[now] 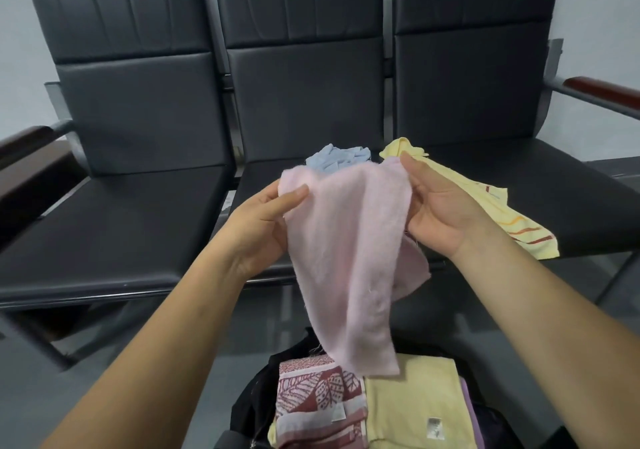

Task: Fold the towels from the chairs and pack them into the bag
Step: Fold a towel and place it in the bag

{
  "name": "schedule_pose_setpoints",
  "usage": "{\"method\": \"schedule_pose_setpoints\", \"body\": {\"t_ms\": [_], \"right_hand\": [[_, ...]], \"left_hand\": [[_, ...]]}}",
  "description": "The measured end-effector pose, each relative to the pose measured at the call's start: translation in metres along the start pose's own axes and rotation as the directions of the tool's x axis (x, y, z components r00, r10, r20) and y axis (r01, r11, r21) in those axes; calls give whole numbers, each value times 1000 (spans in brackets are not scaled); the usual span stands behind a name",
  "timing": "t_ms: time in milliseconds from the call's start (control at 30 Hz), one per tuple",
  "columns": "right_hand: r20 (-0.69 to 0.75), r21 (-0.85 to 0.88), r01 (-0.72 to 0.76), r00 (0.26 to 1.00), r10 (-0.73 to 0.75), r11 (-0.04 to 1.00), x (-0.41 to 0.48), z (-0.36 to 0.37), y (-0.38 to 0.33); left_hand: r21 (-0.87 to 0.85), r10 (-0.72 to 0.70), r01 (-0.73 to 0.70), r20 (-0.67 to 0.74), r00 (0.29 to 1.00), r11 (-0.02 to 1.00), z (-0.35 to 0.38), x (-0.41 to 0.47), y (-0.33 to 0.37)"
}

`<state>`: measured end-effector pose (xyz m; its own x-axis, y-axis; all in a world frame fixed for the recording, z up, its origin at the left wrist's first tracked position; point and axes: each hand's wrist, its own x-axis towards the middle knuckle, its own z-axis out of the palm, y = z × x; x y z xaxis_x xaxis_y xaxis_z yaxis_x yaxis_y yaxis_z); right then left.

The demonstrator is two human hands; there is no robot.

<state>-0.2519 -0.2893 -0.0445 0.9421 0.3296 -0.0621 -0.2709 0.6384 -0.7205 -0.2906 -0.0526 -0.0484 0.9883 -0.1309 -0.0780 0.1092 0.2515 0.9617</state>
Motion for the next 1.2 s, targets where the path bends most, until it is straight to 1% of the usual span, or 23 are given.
{"method": "schedule_pose_setpoints", "body": {"t_ms": [33,67,100,133,200,267,300,333,367,400,467,533,567,600,667,767,833,900,1033,1133,1167,1200], "right_hand": [[1,-21,11,1000,-11,1000,1,-2,-1],[-17,-97,16,1000,-18,995,2,-4,0],[-51,-211,26,998,-37,977,4,-7,0],[-84,-334,41,994,-73,942,5,-11,1],[-118,-552,66,981,-157,831,5,-14,-1],[-118,-677,67,973,-198,733,3,-14,-4],[-118,-704,61,972,-201,708,3,-14,-6],[-115,-706,63,973,-201,706,4,-14,-8],[-117,-676,67,973,-197,734,4,-12,-9],[-124,-609,69,976,-181,790,3,-11,-9],[-109,-379,68,987,-118,923,-1,-5,-10],[-32,-194,47,998,-54,980,-5,-2,-14],[2,-172,42,999,-42,984,-6,-1,-16],[17,-197,53,999,-51,979,-5,-1,-18],[-15,-332,108,993,-120,937,-2,-5,-20],[-91,-500,179,962,-256,848,0,-11,-19],[-116,-554,206,940,-320,806,1,-14,-19],[-123,-583,219,928,-352,783,2,-14,-17],[-68,-655,275,906,-418,703,-2,-10,-15],[-9,-702,329,883,-470,632,-6,-8,-13],[7,-712,342,876,-481,613,-6,-7,-11],[35,-716,357,876,-480,600,-7,-5,-9]], "left_hand": [[-51,22,-20,44,999,999,0,1,0],[-61,47,-43,65,997,997,0,1,0],[-34,65,-63,57,996,997,0,1,0],[18,82,-83,35,996,996,-1,1,0],[146,124,-121,-10,992,982,-3,1,-1],[248,163,-148,-41,986,957,-5,1,-2],[273,180,-158,-56,982,949,-6,1,-2],[282,194,-167,-70,978,945,-6,1,-1],[277,206,-177,-80,975,944,-6,1,-1],[263,216,-187,-88,972,947,-4,0,-1],[205,228,-201,-117,967,958,1,-1,0],[144,246,-225,-151,957,964,4,-2,0],[130,262,-243,-152,953,961,4,-2,1],[134,280,-262,-140,950,956,3,-1,2],[180,314,-293,-104,944,939,-1,-2,5],[327,367,-320,-92,926,889,-5,-4,8],[397,400,-335,-92,912,855,-4,-6,9],[415,423,-344,-114,899,842,-3,-7,10],[448,463,-354,-162,871,821,-4,-7,10],[477,515,-369,-219,829,798,-5,-4,8],[490,526,-375,-213,823,787,-6,-4,8],[494,527,-388,-177,831,778,-5,-4,8]]}}
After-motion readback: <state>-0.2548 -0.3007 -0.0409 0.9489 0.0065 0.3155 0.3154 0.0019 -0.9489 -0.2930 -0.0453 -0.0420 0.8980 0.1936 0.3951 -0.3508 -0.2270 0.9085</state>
